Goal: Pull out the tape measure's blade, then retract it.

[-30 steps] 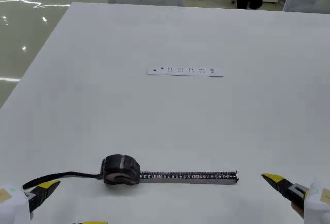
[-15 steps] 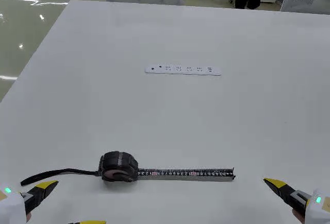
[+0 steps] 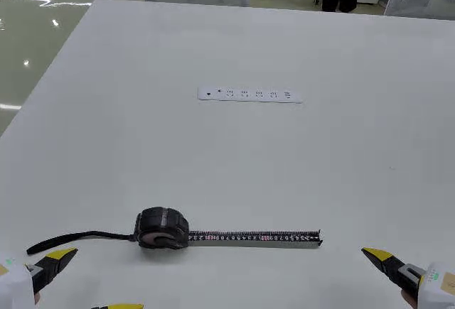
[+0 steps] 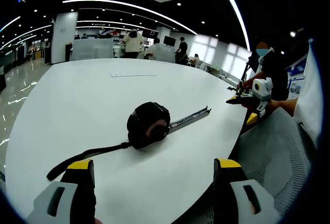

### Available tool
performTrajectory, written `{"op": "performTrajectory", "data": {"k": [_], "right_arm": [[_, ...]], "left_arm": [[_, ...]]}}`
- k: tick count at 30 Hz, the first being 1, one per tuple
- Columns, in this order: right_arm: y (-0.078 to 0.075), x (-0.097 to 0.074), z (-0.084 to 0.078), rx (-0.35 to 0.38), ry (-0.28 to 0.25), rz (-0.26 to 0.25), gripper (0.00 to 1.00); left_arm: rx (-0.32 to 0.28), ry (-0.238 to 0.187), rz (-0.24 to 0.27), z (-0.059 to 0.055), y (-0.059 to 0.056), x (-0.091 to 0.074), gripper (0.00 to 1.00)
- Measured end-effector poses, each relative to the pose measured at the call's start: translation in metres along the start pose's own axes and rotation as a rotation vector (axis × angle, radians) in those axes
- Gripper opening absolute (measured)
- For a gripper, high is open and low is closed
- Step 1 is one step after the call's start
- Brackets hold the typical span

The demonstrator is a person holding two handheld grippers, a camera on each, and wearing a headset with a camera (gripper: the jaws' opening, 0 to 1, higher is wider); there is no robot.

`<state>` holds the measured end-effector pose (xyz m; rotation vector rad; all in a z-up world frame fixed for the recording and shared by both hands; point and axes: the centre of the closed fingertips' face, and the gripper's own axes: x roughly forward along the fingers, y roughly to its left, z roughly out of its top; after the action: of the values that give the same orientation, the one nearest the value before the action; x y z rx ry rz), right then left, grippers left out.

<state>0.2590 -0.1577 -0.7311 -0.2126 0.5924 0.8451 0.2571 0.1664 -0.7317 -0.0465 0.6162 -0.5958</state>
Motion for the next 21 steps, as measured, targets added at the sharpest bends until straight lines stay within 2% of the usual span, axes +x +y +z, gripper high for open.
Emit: {"op": "performTrajectory", "data": {"k": [21], "right_arm": [[0.0061,0.0028,-0.0023,-0.007,0.012,0.025,0.93]], "left_arm": [[0.022,0.010,0.005,-0.0017,0.0014,-0.0002,0.92]]}}
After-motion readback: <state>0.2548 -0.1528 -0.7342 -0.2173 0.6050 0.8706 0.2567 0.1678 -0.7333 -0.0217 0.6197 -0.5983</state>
